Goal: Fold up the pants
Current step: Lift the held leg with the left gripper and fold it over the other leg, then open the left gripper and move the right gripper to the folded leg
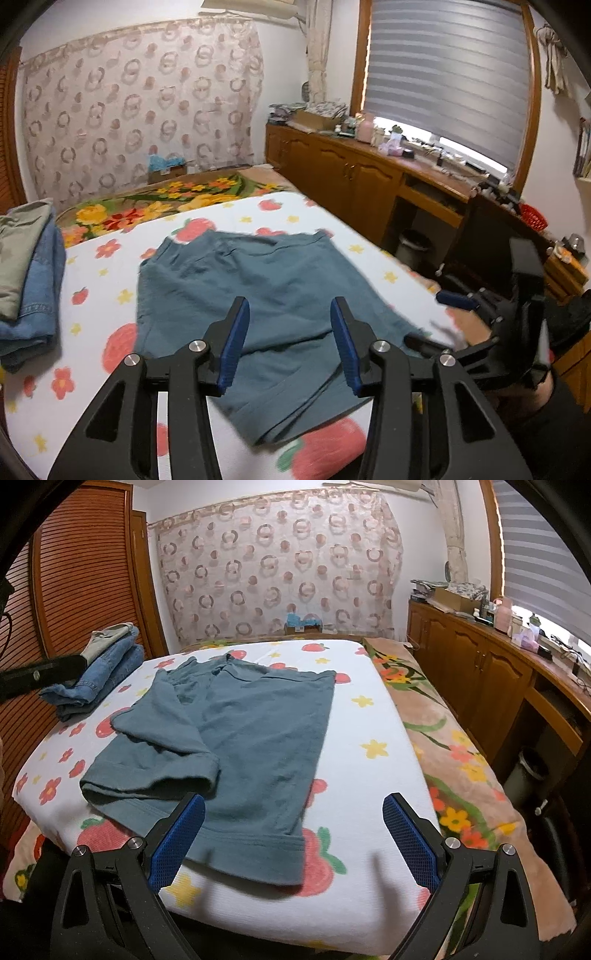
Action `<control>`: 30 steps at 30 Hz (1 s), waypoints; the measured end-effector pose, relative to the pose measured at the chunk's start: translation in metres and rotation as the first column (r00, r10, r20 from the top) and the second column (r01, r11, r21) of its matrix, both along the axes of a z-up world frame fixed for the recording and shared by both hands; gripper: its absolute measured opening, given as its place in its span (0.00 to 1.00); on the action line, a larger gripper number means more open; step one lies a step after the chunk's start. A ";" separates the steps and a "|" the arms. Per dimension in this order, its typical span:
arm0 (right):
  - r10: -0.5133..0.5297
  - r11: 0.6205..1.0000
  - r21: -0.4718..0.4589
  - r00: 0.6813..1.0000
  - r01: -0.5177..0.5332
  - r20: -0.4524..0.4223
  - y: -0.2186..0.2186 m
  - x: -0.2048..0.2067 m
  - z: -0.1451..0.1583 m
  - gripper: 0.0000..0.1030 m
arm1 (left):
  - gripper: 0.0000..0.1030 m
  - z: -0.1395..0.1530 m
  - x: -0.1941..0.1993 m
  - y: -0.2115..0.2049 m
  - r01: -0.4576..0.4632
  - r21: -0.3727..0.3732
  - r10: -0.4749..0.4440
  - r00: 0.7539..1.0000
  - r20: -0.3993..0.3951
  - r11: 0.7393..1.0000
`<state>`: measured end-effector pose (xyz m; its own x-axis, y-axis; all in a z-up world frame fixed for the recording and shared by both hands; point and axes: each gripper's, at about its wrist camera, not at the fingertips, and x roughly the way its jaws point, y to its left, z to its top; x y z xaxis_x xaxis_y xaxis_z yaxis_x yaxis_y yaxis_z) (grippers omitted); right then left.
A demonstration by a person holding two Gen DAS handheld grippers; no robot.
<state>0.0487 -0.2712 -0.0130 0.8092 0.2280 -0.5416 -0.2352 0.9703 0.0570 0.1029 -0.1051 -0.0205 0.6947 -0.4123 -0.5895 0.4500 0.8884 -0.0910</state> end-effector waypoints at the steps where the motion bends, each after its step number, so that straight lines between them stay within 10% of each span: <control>1: 0.005 1.000 0.000 1.000 -0.005 0.001 0.001 0.001 0.000 0.92 | 0.58 -0.004 0.001 0.004 -0.010 -0.001 0.010 1.000 -0.013 1.000; 3: 0.013 1.000 0.000 1.000 -0.013 0.000 0.001 0.002 0.001 0.91 | 0.82 -0.011 0.004 0.010 -0.033 -0.011 0.033 0.999 -0.029 0.999; 30: 0.150 0.988 -0.010 0.986 -0.152 -0.078 0.035 0.041 -0.006 0.43 | 0.82 -0.094 0.001 0.044 -0.157 0.057 0.165 0.970 -0.180 0.986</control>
